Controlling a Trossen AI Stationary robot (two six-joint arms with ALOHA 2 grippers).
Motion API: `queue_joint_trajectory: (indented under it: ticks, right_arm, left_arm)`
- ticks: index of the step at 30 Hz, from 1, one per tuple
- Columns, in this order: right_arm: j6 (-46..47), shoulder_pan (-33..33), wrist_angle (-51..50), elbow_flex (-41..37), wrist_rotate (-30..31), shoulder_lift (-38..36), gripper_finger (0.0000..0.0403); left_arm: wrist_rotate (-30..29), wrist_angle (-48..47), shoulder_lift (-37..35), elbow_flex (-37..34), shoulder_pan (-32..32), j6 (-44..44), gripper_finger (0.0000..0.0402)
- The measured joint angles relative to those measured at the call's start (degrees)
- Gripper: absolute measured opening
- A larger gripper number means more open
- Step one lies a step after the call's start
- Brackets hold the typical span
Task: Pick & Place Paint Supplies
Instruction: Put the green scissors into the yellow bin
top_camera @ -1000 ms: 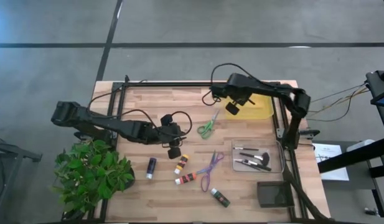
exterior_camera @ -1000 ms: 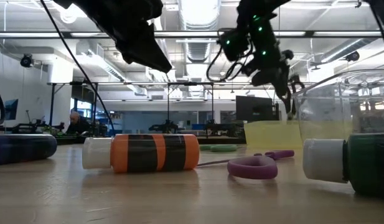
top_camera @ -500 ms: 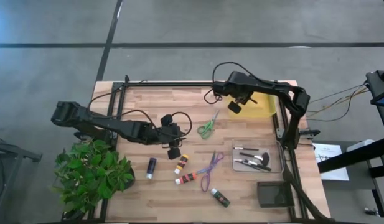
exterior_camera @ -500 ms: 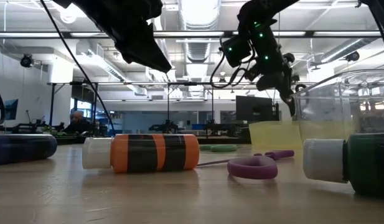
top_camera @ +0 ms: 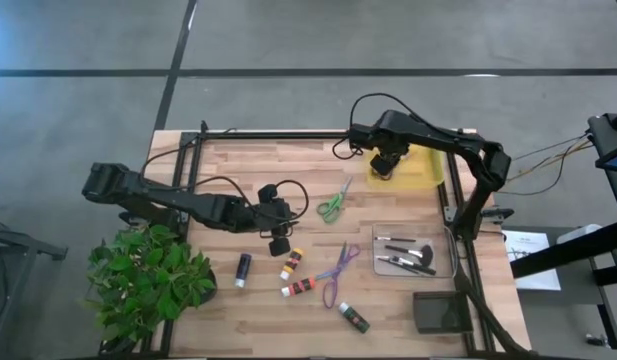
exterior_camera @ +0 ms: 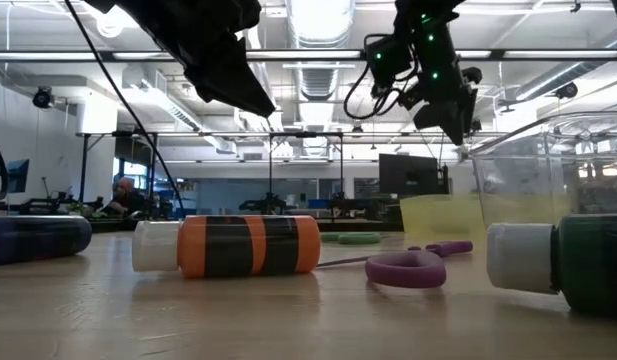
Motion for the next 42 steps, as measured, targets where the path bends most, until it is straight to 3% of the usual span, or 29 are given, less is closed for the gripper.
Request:
queue_joint_trajectory:
  ticks: [8,17,23,24,25,28,29,31,38,42]
  right_arm:
    - [5.92,-1.75,0.02,0.15,-2.04,-1.67,0.0221]
    - [5.65,-5.50,0.00,-0.52,-4.40,-0.91,0.0221]
    - [-4.31,-5.07,8.19,-0.50,-19.75,-6.09,0.0221]
    - [-3.80,-4.75,10.10,-0.38,-20.03,-7.70,0.0221]
    - [-1.89,-4.56,10.24,-0.10,-17.52,-9.11,0.0221]
    - [6.68,-4.32,-1.46,1.82,-2.23,-9.81,0.0221]
    - [7.29,-4.60,-0.06,1.65,-0.42,-10.35,0.0221]
    - [7.85,-5.37,-0.42,-0.34,-5.45,-12.74,0.0219]
    - [7.84,-5.73,0.96,-0.32,-1.96,-10.27,0.0170]
    - [4.47,-5.47,0.52,0.08,-6.67,-8.19,0.0143]
  left_arm:
    - [0.01,0.00,0.00,0.00,0.00,0.00,0.0104]
    - [0.02,0.00,0.00,0.00,0.00,-0.11,0.0104]
    - [0.02,-0.57,0.00,0.00,0.00,0.11,0.0104]
    - [0.04,-0.59,0.00,0.00,0.00,0.15,0.0104]
    - [0.04,-0.59,0.00,0.00,0.00,0.24,0.0104]
    - [0.07,-0.59,0.00,0.00,0.00,0.25,0.0104]
    - [0.10,-0.60,0.01,0.00,0.00,0.18,0.0104]
    - [0.19,-0.57,0.03,0.00,-0.18,0.00,0.0104]
    - [0.26,-0.02,0.06,0.00,-0.22,0.06,0.0104]
    - [0.43,0.00,0.07,0.00,-0.26,0.25,0.0104]
